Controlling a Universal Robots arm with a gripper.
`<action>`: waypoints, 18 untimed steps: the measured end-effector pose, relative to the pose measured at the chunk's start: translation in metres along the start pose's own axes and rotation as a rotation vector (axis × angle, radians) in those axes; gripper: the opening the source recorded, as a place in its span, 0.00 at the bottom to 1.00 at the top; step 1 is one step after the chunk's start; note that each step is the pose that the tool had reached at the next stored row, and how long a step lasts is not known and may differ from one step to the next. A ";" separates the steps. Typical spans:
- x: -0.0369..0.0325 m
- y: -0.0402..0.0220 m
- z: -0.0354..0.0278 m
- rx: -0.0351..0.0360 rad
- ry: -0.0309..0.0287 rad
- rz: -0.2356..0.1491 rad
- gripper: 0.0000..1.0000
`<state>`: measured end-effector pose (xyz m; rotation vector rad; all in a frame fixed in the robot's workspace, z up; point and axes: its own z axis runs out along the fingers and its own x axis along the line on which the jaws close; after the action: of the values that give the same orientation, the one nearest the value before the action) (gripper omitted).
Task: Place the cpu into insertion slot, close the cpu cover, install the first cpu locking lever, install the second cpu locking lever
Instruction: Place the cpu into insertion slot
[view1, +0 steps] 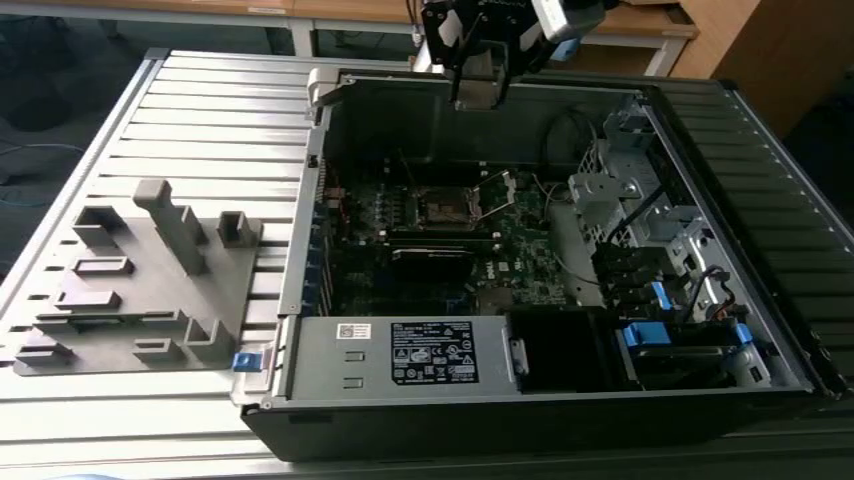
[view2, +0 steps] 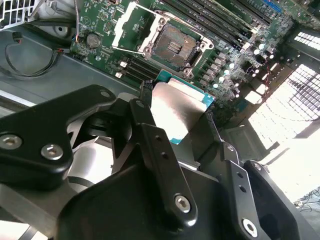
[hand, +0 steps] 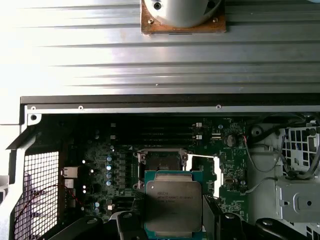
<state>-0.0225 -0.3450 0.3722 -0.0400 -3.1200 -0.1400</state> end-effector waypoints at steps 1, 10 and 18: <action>0.0000 0.0000 0.0000 0.0002 0.0000 0.000 0.54; 0.0000 -0.0001 0.0009 0.0000 0.0000 0.000 0.54; 0.0000 -0.0001 0.0011 0.0000 0.0000 0.000 0.54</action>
<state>-0.0225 -0.3451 0.3710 -0.0400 -3.1200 -0.1400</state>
